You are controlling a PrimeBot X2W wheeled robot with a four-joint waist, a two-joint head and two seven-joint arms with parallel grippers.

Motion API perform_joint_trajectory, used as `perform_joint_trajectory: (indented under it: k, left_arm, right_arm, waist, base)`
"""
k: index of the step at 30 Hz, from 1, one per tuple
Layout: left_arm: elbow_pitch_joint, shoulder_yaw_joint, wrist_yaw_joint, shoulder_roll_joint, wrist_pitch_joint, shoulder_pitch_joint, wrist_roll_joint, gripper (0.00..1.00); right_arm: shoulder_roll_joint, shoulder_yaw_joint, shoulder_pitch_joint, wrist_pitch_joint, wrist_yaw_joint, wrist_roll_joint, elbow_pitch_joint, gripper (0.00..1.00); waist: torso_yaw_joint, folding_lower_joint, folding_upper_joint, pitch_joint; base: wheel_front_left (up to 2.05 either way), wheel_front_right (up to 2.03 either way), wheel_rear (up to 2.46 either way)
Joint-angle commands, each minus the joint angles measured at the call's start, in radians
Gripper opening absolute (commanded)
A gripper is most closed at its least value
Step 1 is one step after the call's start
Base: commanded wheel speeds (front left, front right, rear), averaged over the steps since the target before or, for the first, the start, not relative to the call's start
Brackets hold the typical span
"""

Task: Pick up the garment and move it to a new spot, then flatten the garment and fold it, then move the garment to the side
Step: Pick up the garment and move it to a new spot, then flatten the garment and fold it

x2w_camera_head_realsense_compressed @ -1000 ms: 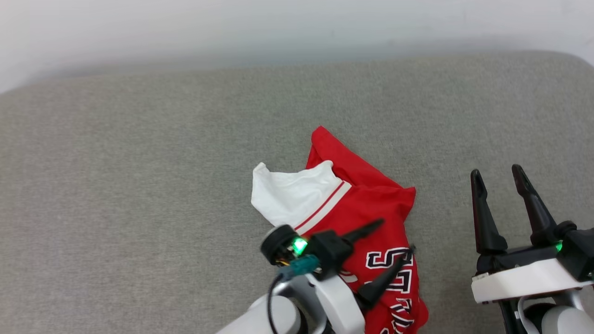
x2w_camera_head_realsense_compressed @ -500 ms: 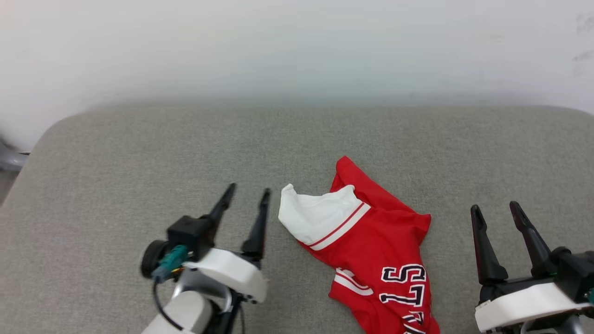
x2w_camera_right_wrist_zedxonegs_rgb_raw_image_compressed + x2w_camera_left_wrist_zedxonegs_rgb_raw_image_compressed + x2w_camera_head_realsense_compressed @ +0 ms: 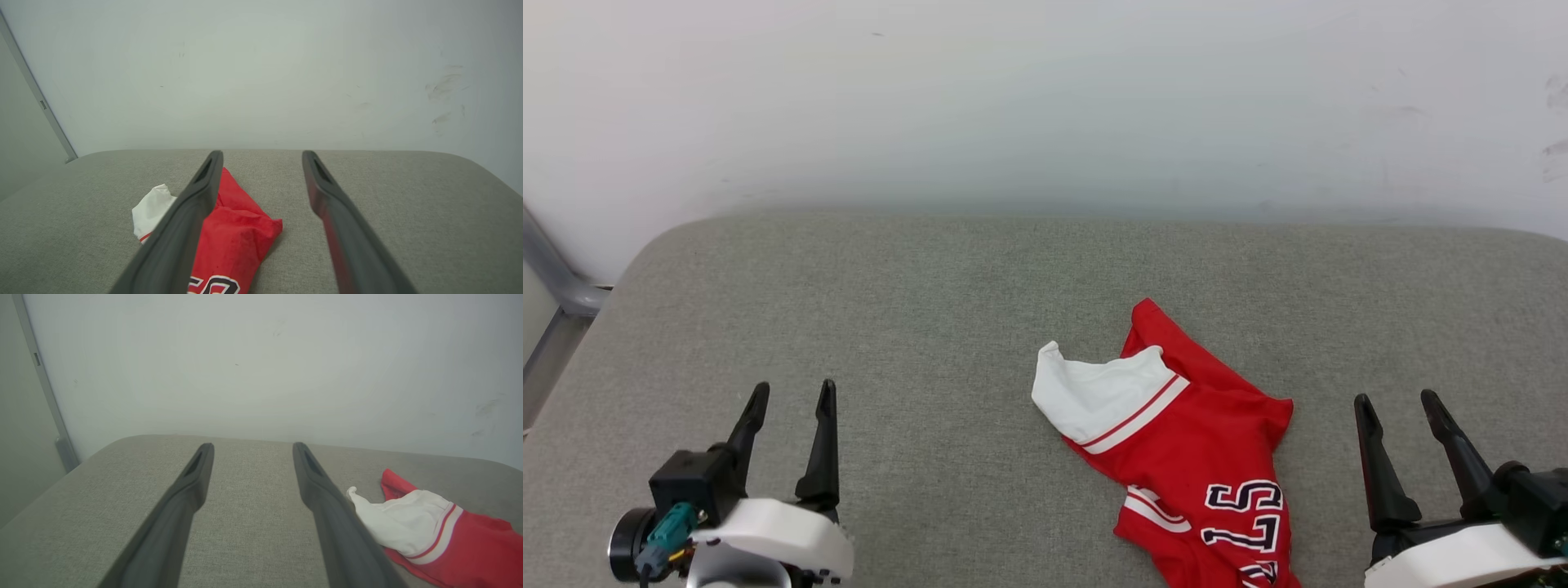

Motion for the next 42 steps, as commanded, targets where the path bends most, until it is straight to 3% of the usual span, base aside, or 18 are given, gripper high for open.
perform_joint_trajectory:
  k: [1, 17, 28, 36, 42]
  left_arm:
    - [-0.009, 0.000, 0.004, 0.007, -0.002, 0.021, 0.008, 1.00]
    - [-0.014, -0.050, -0.012, 0.006, 0.059, -0.009, 0.006, 1.00]
    - [0.097, -0.182, -0.095, -0.064, 0.392, -0.269, -0.045, 1.00]
    - [0.252, -0.238, -0.186, -0.117, 0.585, -0.482, -0.094, 1.00]
    - [0.378, -0.263, -0.228, -0.122, 0.697, -0.603, -0.105, 1.00]
  right_arm:
    - [0.001, -0.001, 0.012, 0.003, 0.000, 0.006, -0.005, 1.00]
    - [0.001, -0.001, 0.004, 0.001, 0.000, 0.009, -0.010, 1.00]
    - [0.001, 0.011, -0.045, 0.002, 0.000, 0.017, -0.028, 1.00]
    - [0.001, 0.025, -0.107, -0.030, 0.000, 0.036, -0.011, 1.00]
    - [0.001, 0.039, -0.146, -0.065, 0.000, 0.052, 0.019, 1.00]
  waist:
    - [0.001, 0.0002, 0.0000, -0.002]
    - [-0.007, 0.0002, 0.0000, 0.006]
    - [-0.056, 0.0002, 0.0000, 0.112]
    - [-0.131, 0.0002, 0.0000, 0.233]
    - [-0.185, 0.0002, 0.0000, 0.302]
  base:
    - [0.00, 0.00, 0.00]
    - [0.00, 0.00, 0.00]
    - [0.00, 0.00, 0.00]
    - [0.00, 0.00, 0.00]
    - [0.00, 0.00, 0.00]
